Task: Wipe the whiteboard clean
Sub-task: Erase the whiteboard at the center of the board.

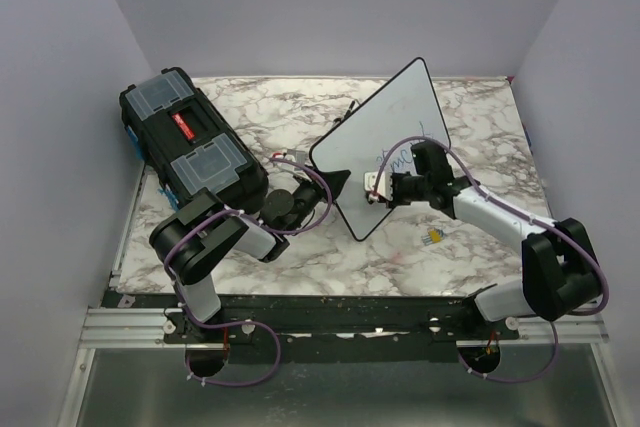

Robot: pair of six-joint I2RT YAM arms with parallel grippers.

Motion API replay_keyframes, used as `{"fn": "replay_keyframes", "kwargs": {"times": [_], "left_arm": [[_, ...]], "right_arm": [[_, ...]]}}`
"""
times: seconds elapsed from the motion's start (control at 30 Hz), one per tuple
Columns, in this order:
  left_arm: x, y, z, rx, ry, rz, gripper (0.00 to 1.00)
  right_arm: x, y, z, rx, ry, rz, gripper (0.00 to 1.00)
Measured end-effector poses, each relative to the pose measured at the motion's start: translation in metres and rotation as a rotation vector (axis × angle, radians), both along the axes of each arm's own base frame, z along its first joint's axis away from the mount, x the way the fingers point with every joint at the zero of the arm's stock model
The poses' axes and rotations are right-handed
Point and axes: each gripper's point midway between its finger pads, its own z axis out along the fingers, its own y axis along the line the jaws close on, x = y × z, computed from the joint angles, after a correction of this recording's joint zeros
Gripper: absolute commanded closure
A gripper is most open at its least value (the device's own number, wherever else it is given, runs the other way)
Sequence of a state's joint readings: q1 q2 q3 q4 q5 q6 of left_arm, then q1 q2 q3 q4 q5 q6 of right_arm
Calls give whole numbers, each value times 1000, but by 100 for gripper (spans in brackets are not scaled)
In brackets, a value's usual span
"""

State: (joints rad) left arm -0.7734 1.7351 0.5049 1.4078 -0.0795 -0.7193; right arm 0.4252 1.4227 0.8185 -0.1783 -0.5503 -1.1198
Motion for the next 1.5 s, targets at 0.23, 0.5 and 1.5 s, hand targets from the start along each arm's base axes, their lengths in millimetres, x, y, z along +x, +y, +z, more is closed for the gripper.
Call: {"fn": "replay_keyframes", "kwargs": {"times": [0.23, 0.5, 1.5], "left_arm": [[-2, -2, 0, 1, -2, -10, 100], [-3, -2, 2, 3, -11, -12, 100], [1, 3, 2, 12, -15, 14, 100]], "right_arm": [[-32, -20, -46, -105, 47, 73, 99], [-22, -16, -35, -80, 102, 13, 99], [9, -7, -7, 61, 114, -150, 99]]}}
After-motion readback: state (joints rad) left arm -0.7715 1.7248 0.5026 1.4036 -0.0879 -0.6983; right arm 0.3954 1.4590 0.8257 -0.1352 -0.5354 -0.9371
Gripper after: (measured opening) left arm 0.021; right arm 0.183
